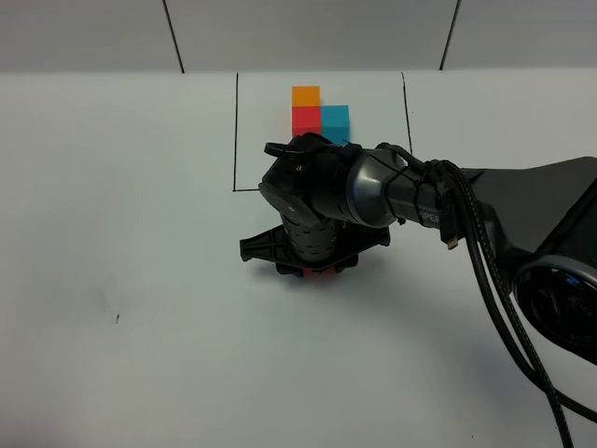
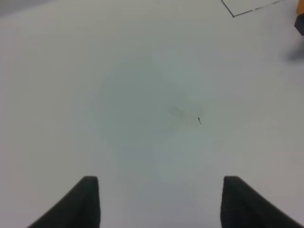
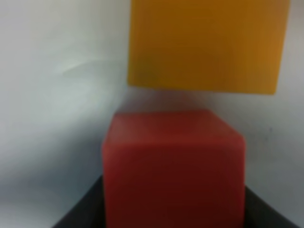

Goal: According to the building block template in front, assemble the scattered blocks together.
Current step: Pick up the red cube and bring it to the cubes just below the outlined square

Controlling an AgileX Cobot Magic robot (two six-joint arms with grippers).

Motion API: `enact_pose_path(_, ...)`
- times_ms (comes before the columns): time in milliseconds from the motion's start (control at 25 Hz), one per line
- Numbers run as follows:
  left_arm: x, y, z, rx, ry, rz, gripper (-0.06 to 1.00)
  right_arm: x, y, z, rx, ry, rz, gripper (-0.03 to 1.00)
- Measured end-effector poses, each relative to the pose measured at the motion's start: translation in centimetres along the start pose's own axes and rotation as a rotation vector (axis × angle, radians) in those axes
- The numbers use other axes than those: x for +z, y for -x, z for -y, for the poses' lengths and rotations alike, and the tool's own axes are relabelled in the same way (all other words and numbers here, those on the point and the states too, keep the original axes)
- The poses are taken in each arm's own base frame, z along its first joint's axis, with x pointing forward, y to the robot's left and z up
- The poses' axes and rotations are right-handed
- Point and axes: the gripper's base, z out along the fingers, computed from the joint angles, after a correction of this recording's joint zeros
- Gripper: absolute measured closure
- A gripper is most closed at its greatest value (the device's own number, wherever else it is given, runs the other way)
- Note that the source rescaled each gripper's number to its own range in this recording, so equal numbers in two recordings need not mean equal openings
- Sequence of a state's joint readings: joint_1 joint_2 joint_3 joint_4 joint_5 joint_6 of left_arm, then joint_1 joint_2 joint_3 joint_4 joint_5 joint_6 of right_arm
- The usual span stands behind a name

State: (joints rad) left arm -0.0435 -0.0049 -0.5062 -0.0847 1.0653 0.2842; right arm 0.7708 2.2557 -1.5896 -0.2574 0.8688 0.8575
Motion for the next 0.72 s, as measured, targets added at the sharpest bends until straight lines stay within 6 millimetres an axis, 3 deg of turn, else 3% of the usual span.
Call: enact_pose_path(720,0.0,0.0,0.0,0.0,0.0,0.0,0.68,0.01,0.22,0.05,-0.001,-0.001,0.021,0.96)
